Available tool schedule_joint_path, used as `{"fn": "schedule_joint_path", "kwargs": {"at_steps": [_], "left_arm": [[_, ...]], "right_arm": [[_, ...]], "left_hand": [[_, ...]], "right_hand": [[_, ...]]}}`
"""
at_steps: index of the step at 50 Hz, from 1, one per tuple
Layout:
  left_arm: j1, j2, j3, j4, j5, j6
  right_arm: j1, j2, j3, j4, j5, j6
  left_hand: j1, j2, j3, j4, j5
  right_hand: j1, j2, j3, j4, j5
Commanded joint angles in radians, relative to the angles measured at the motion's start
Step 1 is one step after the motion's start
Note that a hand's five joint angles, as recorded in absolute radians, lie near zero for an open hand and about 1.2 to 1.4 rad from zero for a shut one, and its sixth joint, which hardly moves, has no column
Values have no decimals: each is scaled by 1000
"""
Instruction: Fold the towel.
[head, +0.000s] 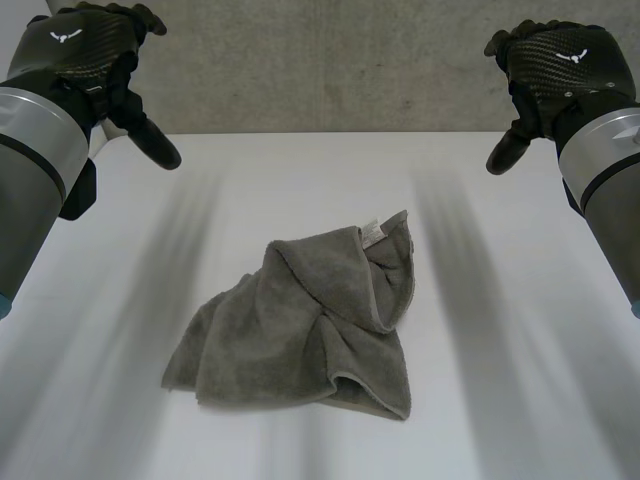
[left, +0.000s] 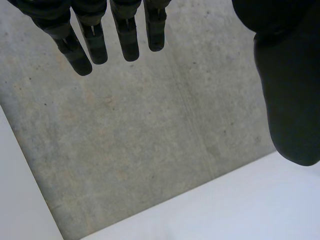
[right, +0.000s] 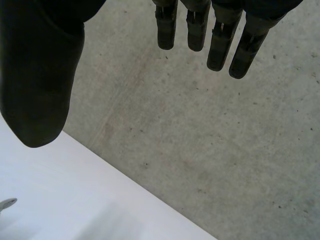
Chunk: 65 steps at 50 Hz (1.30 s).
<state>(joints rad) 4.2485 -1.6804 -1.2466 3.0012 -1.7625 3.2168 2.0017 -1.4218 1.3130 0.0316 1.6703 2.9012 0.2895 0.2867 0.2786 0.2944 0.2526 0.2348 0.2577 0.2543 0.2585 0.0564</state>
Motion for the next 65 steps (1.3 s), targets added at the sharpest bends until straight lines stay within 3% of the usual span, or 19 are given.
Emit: {"fn": "schedule_joint_path", "kwargs": {"at_steps": [1,12,17,19,24,29,39,44,46,47,49,50,51,52,58,62,65], "left_arm": [[-10,-5,15,-21,0,8],[-12,-4,2,-18,3,9],[-16,-15,-10,-15,11,11],[-18,-59,-14,-5,15,11],[-24,-177,-2,1,37,14],[-30,-309,6,-5,81,37],[-70,-495,4,-7,135,140],[-99,-524,-8,-5,136,136],[-127,-547,-11,-7,133,135],[-127,-547,-11,-7,133,135],[-150,-559,-25,-2,133,133],[-150,-559,-25,-2,133,133],[-156,-559,-27,4,132,130],[-160,-555,-18,21,129,126],[-162,-472,19,162,89,72],[-154,-333,70,271,-44,-8],[-151,-271,110,292,-106,-28]], "right_arm": [[2,7,-1,1,5,-2],[2,7,-1,2,-14,-11],[0,26,5,19,-101,-66],[2,53,15,66,-196,-172],[3,121,29,135,-273,-340],[32,188,43,148,-284,-445],[51,354,55,67,-291,-476],[49,403,69,-29,-281,-477],[49,435,71,-61,-277,-476],[49,435,71,-61,-277,-476],[48,449,60,-65,-276,-476],[48,449,60,-65,-276,-476],[45,449,52,-68,-277,-473],[45,449,52,-68,-277,-473],[48,414,-8,-177,-238,-364],[45,264,-31,-342,-137,-139],[37,190,-34,-404,-127,-38]], "left_hand": [[-70,-67,-59,-75,-208],[-82,-79,-71,-87,-220],[-79,-76,-68,-84,-217],[-73,-70,-62,-78,-211],[-64,-61,-53,-69,-202],[-56,-53,-45,-60,-193],[-26,-23,-15,-31,-164],[191,194,202,186,54],[322,325,333,318,185],[323,326,334,318,186],[732,735,743,727,594],[734,737,745,729,597],[900,903,911,895,762],[1105,1108,1116,1100,967],[1107,1110,1118,1102,969],[1107,1110,1118,1102,969],[1107,1110,1118,1102,969]], "right_hand": [[-60,-83,-80,-84,-56],[-60,-83,-80,-84,-56],[-60,-83,-80,-84,-56],[-60,-83,-80,-84,-56],[-60,-83,-80,-84,-56],[-60,-83,-80,-84,-56],[-60,-83,-80,-84,-56],[111,89,92,88,115],[389,366,369,365,393],[390,367,371,367,394],[855,832,835,831,858],[857,834,838,833,861],[1158,1135,1139,1135,1162],[1161,1139,1142,1138,1165],[1161,1139,1142,1138,1165],[1161,1139,1142,1138,1165],[1161,1139,1142,1138,1165]]}}
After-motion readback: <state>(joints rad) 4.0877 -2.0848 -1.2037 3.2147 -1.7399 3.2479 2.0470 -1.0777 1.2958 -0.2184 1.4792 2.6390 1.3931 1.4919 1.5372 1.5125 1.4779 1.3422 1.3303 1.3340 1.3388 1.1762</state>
